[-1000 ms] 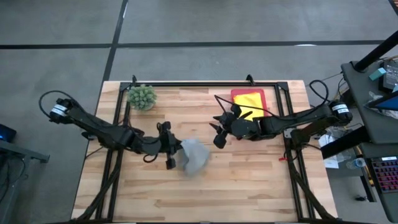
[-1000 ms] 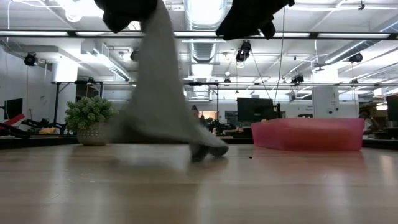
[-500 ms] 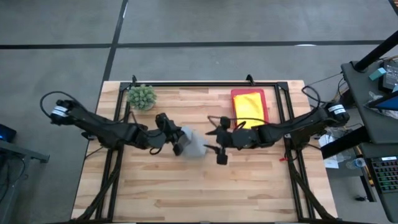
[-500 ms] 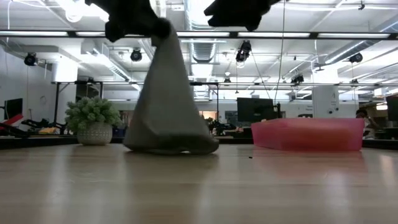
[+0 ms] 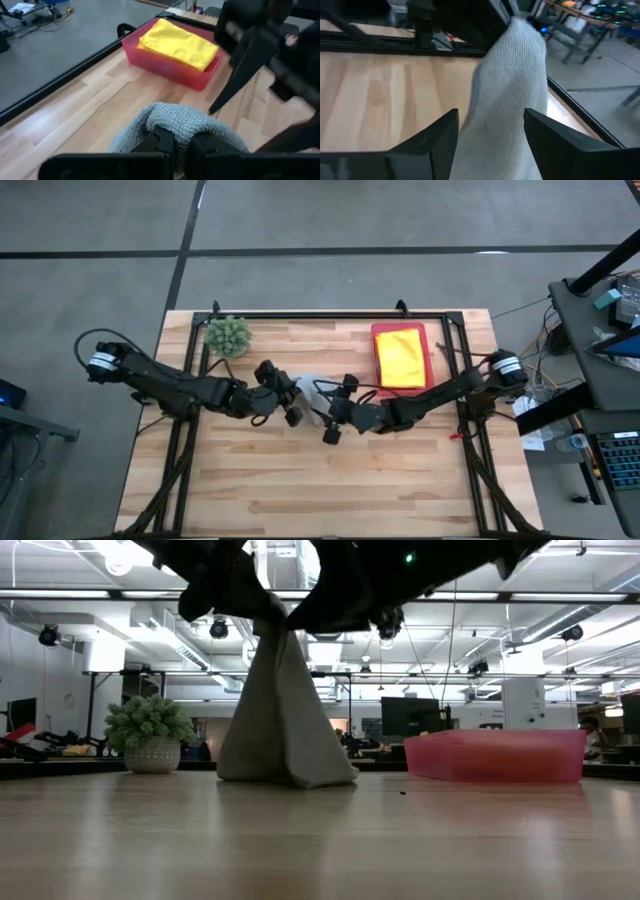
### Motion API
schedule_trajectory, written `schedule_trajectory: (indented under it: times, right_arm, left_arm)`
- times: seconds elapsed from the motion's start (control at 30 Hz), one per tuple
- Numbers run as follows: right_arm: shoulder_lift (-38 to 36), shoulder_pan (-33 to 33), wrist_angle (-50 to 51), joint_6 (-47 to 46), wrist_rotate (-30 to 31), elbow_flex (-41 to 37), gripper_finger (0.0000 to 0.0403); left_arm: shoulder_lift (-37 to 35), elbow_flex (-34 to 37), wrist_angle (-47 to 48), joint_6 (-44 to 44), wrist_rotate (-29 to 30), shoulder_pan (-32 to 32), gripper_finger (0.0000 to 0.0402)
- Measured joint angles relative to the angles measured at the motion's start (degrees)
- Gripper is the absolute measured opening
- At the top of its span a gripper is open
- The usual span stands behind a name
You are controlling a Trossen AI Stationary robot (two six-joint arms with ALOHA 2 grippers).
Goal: Fold microfiber towels
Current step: Fold the gray microfiber cloth
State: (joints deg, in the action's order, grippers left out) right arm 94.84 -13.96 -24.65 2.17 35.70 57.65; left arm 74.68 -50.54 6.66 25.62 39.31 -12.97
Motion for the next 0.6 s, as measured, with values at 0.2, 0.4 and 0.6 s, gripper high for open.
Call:
schedule_trajectory:
  times: [0.2,0.4,0.6]
  right_arm:
    - [6.0,0.0,-10.6,0.5,0.5,0.0,0.0214]
    - [10.4,0.1,-14.5,-2.1,4.2,0.0,0.0214]
    - [16.1,0.1,-18.4,-1.6,10.0,0.0,0.0214]
  left_arm:
    - [-0.2,-0.2,-0.2,0.0,0.0,0.3,0.0000]
    - [-0.3,-0.2,-0.4,0.1,0.9,0.3,0.0000]
    - [-0.4,-0.3,-3.2,-0.7,1.7,0.3,0.0000]
